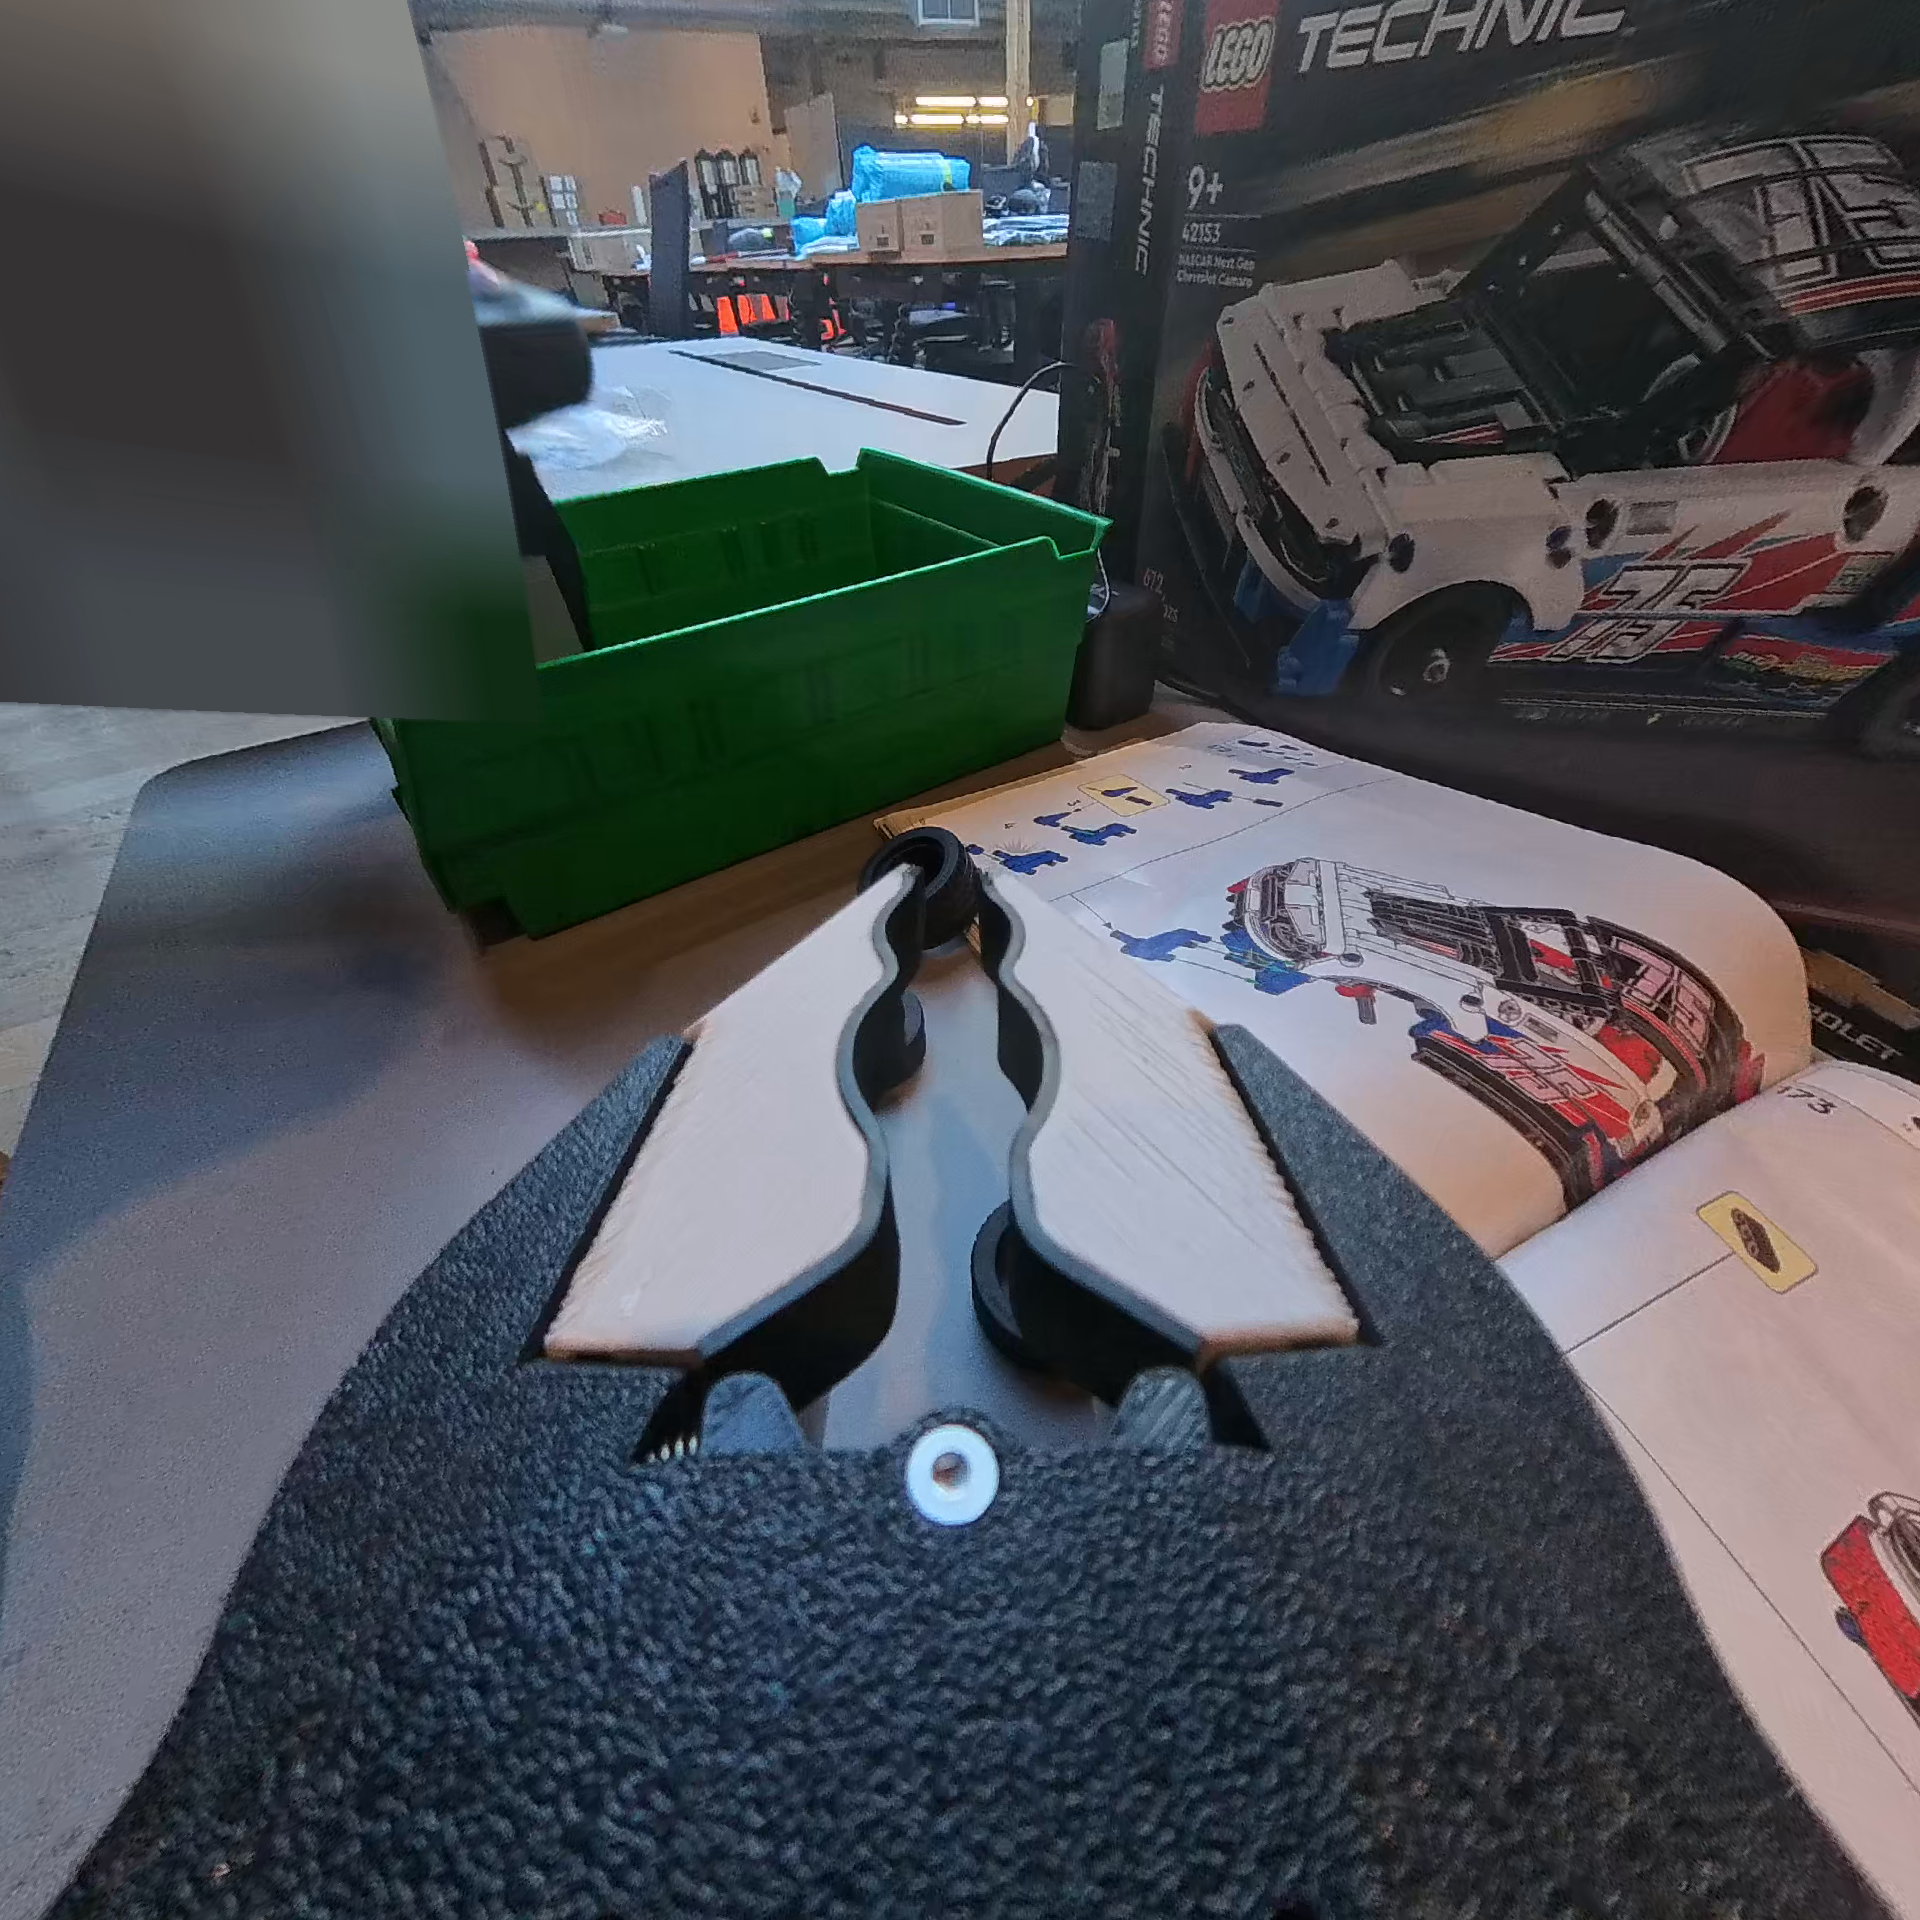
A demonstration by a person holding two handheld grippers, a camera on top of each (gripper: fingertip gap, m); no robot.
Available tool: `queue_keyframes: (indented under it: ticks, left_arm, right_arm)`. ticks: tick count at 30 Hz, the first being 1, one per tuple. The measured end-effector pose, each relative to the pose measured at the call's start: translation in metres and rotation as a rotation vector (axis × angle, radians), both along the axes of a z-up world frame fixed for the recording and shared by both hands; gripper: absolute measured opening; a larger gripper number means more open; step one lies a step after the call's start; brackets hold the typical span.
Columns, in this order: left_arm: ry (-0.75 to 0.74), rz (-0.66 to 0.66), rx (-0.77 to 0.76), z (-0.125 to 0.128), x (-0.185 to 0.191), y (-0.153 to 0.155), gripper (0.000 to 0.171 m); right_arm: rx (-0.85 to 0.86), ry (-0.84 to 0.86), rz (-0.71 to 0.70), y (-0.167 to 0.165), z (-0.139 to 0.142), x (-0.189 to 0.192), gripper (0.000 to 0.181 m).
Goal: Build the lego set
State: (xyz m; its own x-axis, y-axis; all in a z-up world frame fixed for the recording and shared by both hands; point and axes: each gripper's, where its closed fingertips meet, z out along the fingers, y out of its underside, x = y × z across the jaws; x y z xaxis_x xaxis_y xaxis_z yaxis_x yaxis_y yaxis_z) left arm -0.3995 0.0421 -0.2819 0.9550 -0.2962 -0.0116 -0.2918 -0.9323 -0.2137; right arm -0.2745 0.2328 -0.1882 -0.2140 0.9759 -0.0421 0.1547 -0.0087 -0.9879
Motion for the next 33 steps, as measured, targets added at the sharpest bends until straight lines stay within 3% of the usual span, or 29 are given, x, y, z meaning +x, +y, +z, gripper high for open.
queue_keyframes:
  ticks: [2,5,8,10,12,15,19,23,27,29,33]
  left_arm:
    - [0.052,0.05,0.105,0.026,-0.013,0.005,0.001]
    - [0.019,0.158,0.381,0.091,-0.013,0.021,0.0]
    - [-0.108,0.116,0.657,0.153,0.04,0.04,0.001]
    - [-0.203,0.067,0.726,0.162,0.088,0.05,0.0]
    - [-0.226,0.073,0.735,0.143,0.117,0.061,0.001]
    - [-0.259,0.129,0.602,0.081,0.143,0.067,0.001]
    - [-0.194,0.241,0.495,0.022,0.143,0.062,0.0]
    - [-0.146,0.281,0.415,-0.014,0.142,0.056,0.002]
    - [-0.175,0.28,0.471,-0.013,0.142,0.062,0.002]
    - [-0.198,0.273,0.471,-0.011,0.145,0.061,0.019]
    - [-0.176,0.285,0.529,-0.003,0.14,0.055,0.017]
  right_arm:
    - [0.004,-0.004,-0.001,0.0,-0.001,0.0,0.01]
    - [0.005,0.0,-0.004,0.0,0.0,0.0,0.009]
    - [0.007,0.001,-0.005,0.0,0.0,0.0,0.009]
    - [0.008,-0.006,-0.002,-0.001,-0.002,-0.001,0.009]
    - [0.011,-0.009,0.0,-0.002,-0.002,-0.001,0.009]
    - [0.015,-0.004,-0.002,-0.002,-0.001,0.0,0.009]
    - [0.004,0.005,-0.003,0.0,0.002,0.001,0.009]
    - [0.013,0.004,0.0,-0.002,0.001,0.001,0.009]
    - [0.021,-0.003,-0.006,-0.001,-0.001,0.0,0.009]
    - [0.016,-0.008,-0.008,0.0,-0.003,-0.001,0.009]
    - [0.012,-0.014,-0.012,0.002,-0.005,-0.001,0.009]
